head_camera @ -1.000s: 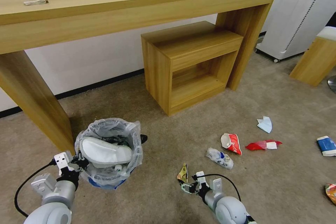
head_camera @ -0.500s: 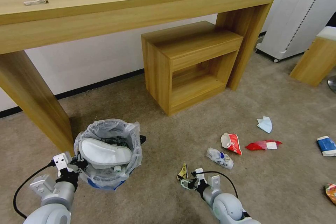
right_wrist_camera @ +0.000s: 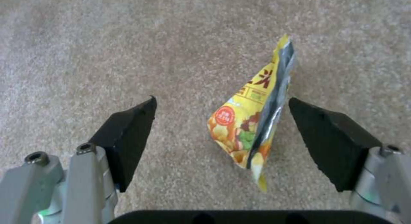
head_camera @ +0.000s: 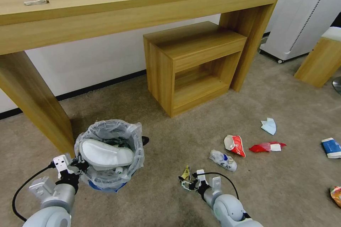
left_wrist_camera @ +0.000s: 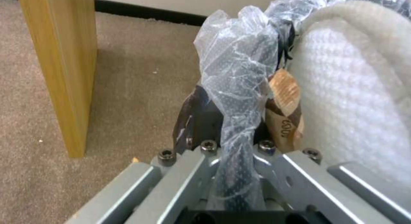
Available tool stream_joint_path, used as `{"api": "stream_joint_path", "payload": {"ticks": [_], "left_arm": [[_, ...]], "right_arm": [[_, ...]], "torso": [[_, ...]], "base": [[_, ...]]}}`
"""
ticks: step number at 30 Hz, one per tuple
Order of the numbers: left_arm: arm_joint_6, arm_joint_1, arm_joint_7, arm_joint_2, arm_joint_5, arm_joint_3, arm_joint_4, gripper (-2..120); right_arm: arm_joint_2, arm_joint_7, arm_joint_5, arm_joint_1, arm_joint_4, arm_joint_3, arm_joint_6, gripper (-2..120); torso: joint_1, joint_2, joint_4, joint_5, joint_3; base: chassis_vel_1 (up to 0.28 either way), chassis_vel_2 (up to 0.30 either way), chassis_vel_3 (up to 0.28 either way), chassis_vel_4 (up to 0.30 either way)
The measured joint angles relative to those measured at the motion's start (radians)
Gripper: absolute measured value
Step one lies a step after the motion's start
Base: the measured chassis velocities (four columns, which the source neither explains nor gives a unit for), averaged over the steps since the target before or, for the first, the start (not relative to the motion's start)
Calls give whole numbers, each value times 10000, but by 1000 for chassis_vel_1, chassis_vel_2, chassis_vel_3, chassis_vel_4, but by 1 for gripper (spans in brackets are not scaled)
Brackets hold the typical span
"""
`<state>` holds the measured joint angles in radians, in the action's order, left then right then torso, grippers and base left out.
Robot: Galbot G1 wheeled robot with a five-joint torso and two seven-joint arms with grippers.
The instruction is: Pick up the trash bin and place the garbage on the floor into it.
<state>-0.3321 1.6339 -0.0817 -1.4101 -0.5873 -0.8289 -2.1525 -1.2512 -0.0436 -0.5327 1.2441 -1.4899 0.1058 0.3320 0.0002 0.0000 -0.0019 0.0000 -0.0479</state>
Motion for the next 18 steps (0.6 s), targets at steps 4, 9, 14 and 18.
{"api": "stream_joint_path", "payload": {"ticks": [4,9,14,18], "left_arm": [[0,22,-1,-14,3,1,-39,1],[0,38,-4,-21,5,1,-96,1],[0,73,-6,-47,23,0,-106,1],[2,100,-6,-56,31,1,-130,1]], "right_arm": [[-1,-98,6,34,0,-38,3,79],[9,-230,24,94,-4,-107,-61,79],[-6,-335,-42,110,0,-175,-173,79],[-12,-337,-43,99,32,-186,-176,79]], "torso": [[0,0,0,0,0],[0,0,0,0,0],[0,0,0,0,0],[0,0,0,0,0]], "base": [[0,0,0,0],[0,0,0,0],[0,0,0,0],[0,0,0,0]]}}
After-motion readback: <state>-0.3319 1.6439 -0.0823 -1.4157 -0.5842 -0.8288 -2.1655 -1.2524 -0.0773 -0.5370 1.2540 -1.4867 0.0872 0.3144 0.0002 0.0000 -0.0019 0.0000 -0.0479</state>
